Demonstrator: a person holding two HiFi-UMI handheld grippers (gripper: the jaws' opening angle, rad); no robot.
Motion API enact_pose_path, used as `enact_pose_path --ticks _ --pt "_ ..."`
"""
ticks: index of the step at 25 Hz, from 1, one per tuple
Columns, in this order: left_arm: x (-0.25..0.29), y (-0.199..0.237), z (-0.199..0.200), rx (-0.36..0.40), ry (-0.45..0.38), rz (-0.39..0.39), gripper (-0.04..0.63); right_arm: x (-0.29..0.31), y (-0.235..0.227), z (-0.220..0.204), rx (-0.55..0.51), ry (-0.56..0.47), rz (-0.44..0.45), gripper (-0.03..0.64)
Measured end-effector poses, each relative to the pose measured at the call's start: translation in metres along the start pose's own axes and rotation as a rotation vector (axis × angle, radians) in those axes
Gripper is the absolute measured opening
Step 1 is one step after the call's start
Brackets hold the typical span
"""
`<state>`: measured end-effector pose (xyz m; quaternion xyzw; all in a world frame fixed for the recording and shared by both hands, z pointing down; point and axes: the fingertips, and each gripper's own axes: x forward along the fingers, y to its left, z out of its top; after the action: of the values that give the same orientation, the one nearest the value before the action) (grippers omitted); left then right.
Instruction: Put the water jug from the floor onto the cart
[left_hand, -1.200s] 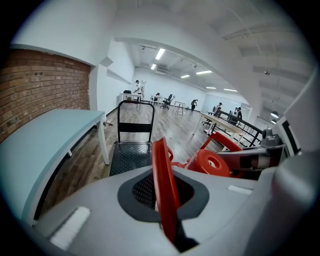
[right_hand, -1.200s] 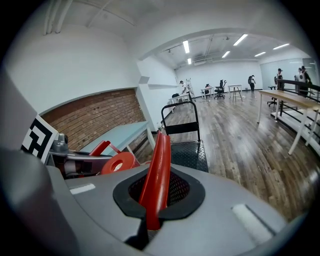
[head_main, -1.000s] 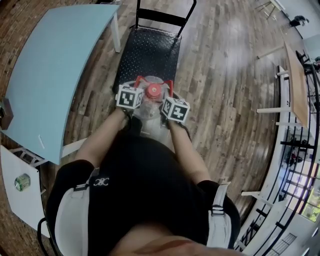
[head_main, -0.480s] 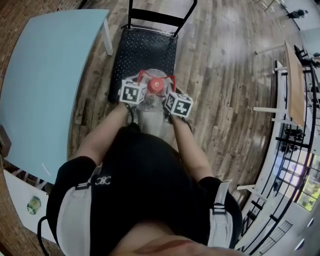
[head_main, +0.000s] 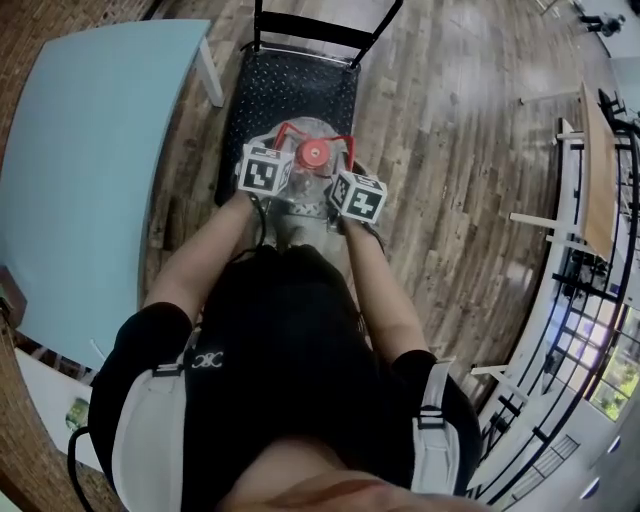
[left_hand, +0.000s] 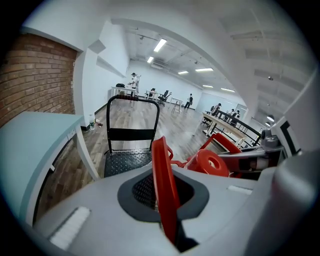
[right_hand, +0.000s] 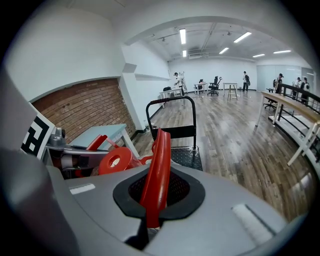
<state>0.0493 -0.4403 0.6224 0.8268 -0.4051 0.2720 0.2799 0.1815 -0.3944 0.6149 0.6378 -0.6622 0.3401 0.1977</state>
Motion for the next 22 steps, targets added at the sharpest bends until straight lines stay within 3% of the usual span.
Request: enact_pose_path --ticks 15,22 --pt "0.088 0.024 0.0 -0.012 0.102 0.055 0.003 0.085 -0.039 0.008 -0.021 0.071 0.055 0.015" --pt "0.131 0.035 0.003 -0.043 0.118 0.093 0.011 0.131 -0.056 0.021 -0.084 0.083 0.076 0.017"
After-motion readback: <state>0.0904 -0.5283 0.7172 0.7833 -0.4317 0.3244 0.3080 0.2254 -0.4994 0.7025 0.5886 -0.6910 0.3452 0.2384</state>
